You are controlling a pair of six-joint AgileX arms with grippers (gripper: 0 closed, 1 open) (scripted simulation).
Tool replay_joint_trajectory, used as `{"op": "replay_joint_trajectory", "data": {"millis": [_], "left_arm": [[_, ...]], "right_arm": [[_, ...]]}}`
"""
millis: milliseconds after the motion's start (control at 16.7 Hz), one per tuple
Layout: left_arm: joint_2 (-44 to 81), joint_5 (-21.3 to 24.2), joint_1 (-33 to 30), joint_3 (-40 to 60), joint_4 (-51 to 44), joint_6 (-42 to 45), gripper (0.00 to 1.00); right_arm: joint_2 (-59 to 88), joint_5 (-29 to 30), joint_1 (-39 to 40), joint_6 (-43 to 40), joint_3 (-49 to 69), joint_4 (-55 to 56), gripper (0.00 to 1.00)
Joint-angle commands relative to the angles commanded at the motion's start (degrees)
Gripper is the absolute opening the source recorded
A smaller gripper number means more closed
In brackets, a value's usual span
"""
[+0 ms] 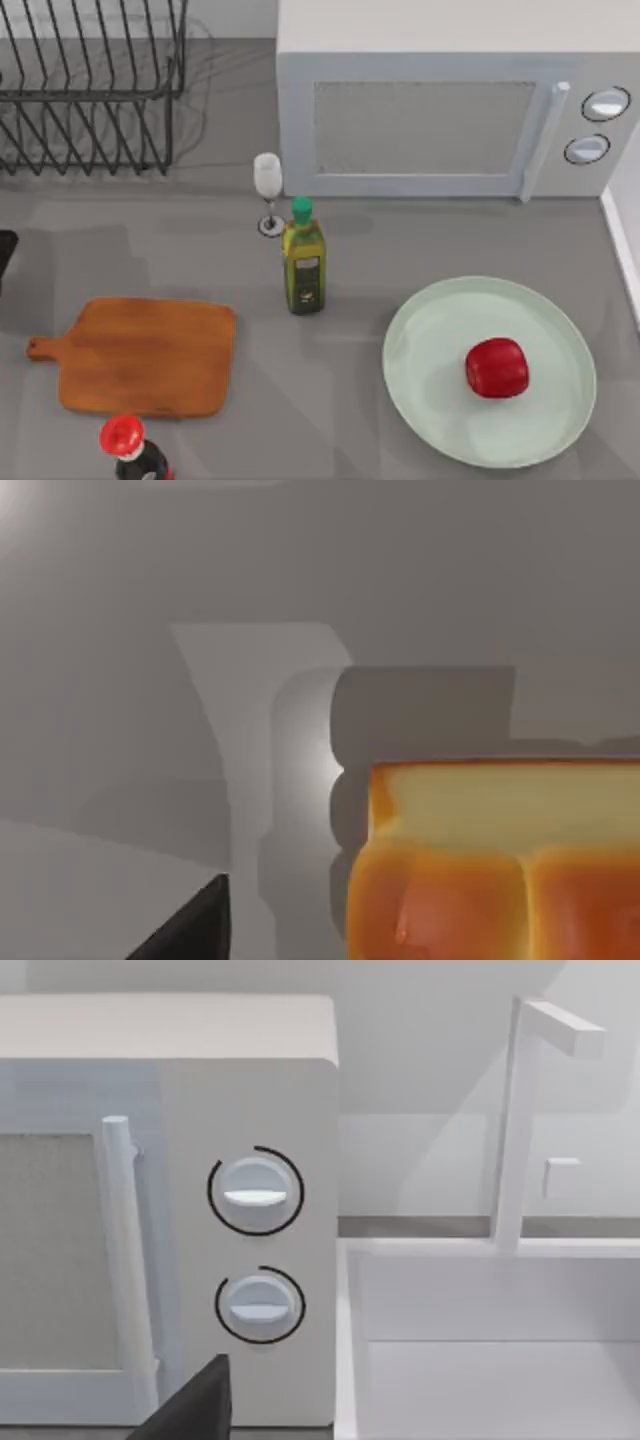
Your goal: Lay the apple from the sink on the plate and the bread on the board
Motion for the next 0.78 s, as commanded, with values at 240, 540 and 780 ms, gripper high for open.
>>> {"op": "replay_joint_trajectory", "data": {"millis": [240,540,780], "left_arm": [[1.7,0.0,0.1,-2.1,3.8,0.1,1.00],[1.7,0.0,0.1,-2.1,3.8,0.1,0.85],[1.7,0.0,0.1,-2.1,3.8,0.1,0.55]], "right_arm": [[0.0,0.0,0.0,0.0,0.0,0.0,1.00],[0.0,0.0,0.0,0.0,0.0,0.0,1.00],[0.0,0.0,0.0,0.0,0.0,0.0,1.00]]}}
